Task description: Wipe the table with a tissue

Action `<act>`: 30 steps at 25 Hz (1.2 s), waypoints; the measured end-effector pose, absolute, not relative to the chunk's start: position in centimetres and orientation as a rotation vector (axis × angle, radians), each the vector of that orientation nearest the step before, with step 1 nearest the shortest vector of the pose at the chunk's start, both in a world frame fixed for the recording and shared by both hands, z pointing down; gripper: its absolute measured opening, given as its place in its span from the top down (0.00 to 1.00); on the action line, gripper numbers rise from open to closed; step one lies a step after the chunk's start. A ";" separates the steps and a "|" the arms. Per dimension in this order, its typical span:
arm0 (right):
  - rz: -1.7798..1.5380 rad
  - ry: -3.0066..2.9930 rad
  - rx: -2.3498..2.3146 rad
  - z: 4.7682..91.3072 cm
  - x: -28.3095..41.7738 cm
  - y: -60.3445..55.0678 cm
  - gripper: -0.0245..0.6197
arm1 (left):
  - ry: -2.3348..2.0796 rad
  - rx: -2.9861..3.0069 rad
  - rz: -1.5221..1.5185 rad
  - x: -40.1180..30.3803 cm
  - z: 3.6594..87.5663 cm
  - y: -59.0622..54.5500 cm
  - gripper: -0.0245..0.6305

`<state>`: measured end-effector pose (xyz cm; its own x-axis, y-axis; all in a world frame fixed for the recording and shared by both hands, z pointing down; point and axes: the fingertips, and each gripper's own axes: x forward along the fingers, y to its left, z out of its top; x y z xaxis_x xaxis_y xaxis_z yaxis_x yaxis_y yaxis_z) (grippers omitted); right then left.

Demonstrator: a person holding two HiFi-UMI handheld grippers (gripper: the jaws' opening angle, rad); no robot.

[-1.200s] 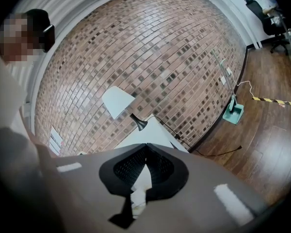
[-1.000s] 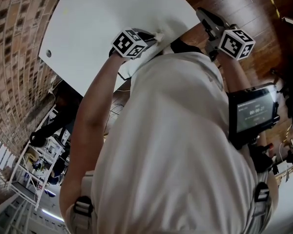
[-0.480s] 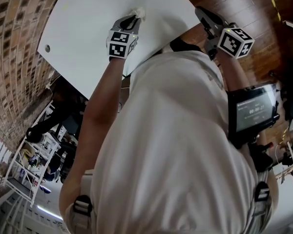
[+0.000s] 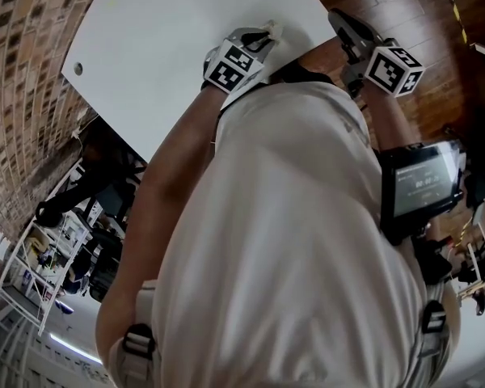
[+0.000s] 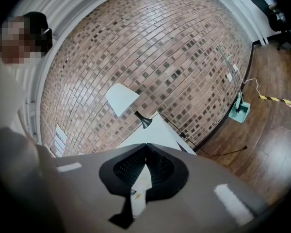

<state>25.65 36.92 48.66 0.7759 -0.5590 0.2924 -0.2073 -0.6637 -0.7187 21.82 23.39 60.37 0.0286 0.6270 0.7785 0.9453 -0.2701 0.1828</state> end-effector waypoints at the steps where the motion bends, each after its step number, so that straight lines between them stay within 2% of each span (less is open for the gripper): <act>1: -0.656 0.576 -2.271 48.6 25.6 36.6 0.95 | -1.628 -1.900 -1.148 20.6 60.4 23.2 0.87; 6: -0.672 0.685 -2.270 48.3 25.6 34.3 0.95 | -1.703 -1.862 -1.213 14.8 60.5 21.1 0.87; 12: -0.690 0.867 -2.231 47.5 23.5 30.6 0.95 | -1.555 -2.147 -1.243 9.7 60.4 17.4 0.87; 19: -0.742 1.075 -2.185 45.7 20.7 23.6 0.95 | -1.234 -2.758 -1.085 11.7 55.0 11.7 0.87; 30: -0.722 1.556 -2.229 40.5 13.4 12.7 0.95 | -0.843 -3.231 -0.725 10.5 46.1 2.5 0.87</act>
